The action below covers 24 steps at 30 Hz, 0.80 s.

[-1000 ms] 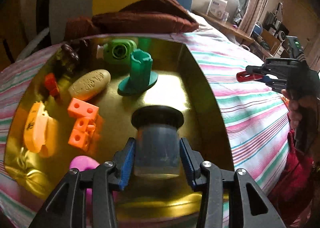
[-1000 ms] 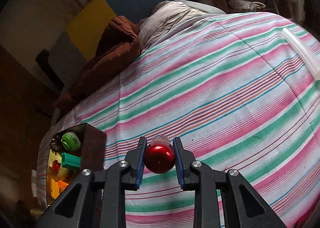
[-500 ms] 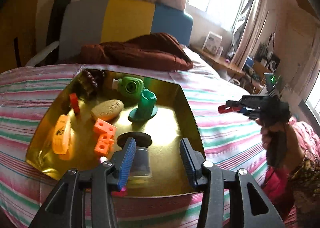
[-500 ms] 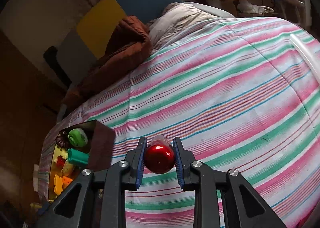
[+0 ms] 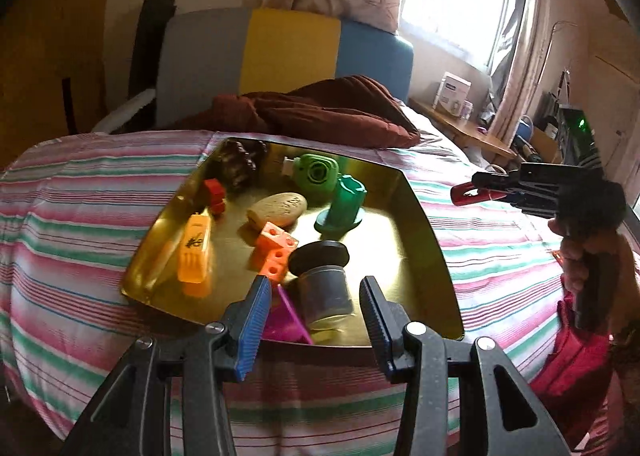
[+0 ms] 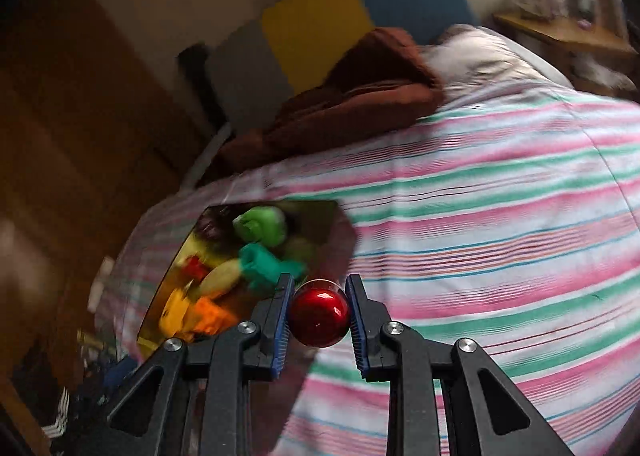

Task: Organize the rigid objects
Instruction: 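Carry the jar and red cylinder into the gold tray with both tools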

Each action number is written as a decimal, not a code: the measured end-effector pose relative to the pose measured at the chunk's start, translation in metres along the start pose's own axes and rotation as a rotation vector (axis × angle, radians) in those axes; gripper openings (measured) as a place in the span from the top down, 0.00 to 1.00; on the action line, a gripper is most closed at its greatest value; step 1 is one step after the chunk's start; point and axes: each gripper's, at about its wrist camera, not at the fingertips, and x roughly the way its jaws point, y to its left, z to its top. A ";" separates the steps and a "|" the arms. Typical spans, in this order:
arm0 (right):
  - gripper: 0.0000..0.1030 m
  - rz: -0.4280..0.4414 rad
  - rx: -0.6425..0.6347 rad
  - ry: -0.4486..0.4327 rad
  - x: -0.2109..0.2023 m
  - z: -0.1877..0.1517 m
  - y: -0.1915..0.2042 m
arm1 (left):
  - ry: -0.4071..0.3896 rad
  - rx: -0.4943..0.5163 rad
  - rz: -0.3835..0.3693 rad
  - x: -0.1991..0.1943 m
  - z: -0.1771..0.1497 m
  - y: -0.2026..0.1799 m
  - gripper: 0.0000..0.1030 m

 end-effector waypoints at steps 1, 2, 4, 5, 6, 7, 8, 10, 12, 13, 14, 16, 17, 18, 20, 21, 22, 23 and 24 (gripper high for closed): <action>0.74 0.004 -0.023 0.015 0.003 -0.002 0.011 | 0.001 0.000 0.006 -0.001 -0.001 0.001 0.55; 0.74 0.004 -0.044 0.029 0.006 -0.004 0.020 | -0.001 -0.001 0.011 -0.001 -0.001 0.002 0.55; 0.74 0.015 -0.082 0.053 0.013 -0.009 0.038 | -0.013 -0.005 0.018 -0.004 -0.001 0.005 0.55; 0.74 0.014 -0.097 0.063 0.016 -0.011 0.045 | -0.017 -0.008 0.021 -0.006 -0.001 0.006 0.55; 0.74 0.007 -0.117 0.079 0.021 -0.014 0.054 | -0.021 -0.010 0.025 -0.008 -0.002 0.008 0.55; 0.74 0.002 -0.124 0.089 0.024 -0.015 0.057 | -0.023 -0.011 0.029 -0.009 -0.001 0.009 0.55; 0.74 -0.001 -0.132 0.103 0.029 -0.018 0.061 | -0.026 -0.013 0.036 -0.010 -0.002 0.010 0.55; 0.74 -0.012 -0.149 0.129 0.038 -0.023 0.069 | -0.030 -0.019 0.054 -0.012 -0.003 0.014 0.55; 0.74 -0.050 -0.181 0.152 0.048 -0.028 0.079 | -0.032 -0.028 0.064 -0.013 -0.005 0.017 0.55; 0.74 -0.076 -0.203 0.160 0.053 -0.032 0.085 | -0.032 -0.033 0.068 -0.014 -0.006 0.019 0.55; 0.74 -0.100 -0.227 0.166 0.057 -0.035 0.089 | -0.030 -0.036 0.068 -0.014 -0.007 0.020 0.55; 0.74 -0.153 -0.282 0.176 0.066 -0.040 0.098 | -0.025 -0.042 0.060 -0.015 -0.009 0.023 0.55; 0.74 -0.175 -0.307 0.181 0.071 -0.042 0.102 | -0.024 -0.042 0.054 -0.016 -0.009 0.024 0.55; 0.74 -0.194 -0.326 0.183 0.075 -0.044 0.104 | -0.024 -0.041 0.042 -0.017 -0.011 0.024 0.55; 0.74 -0.226 -0.356 0.185 0.082 -0.046 0.107 | -0.024 -0.032 0.038 -0.019 -0.012 0.024 0.55; 0.74 -0.245 -0.374 0.185 0.085 -0.047 0.109 | -0.023 -0.027 0.040 -0.020 -0.013 0.023 0.55; 0.74 -0.265 -0.390 0.186 0.090 -0.048 0.109 | -0.022 -0.023 0.043 -0.020 -0.014 0.023 0.55; 0.74 -0.281 -0.404 0.185 0.093 -0.050 0.110 | -0.021 -0.022 0.043 -0.021 -0.014 0.022 0.55; 0.74 -0.298 -0.417 0.185 0.097 -0.051 0.111 | -0.019 -0.022 0.042 -0.021 -0.015 0.022 0.55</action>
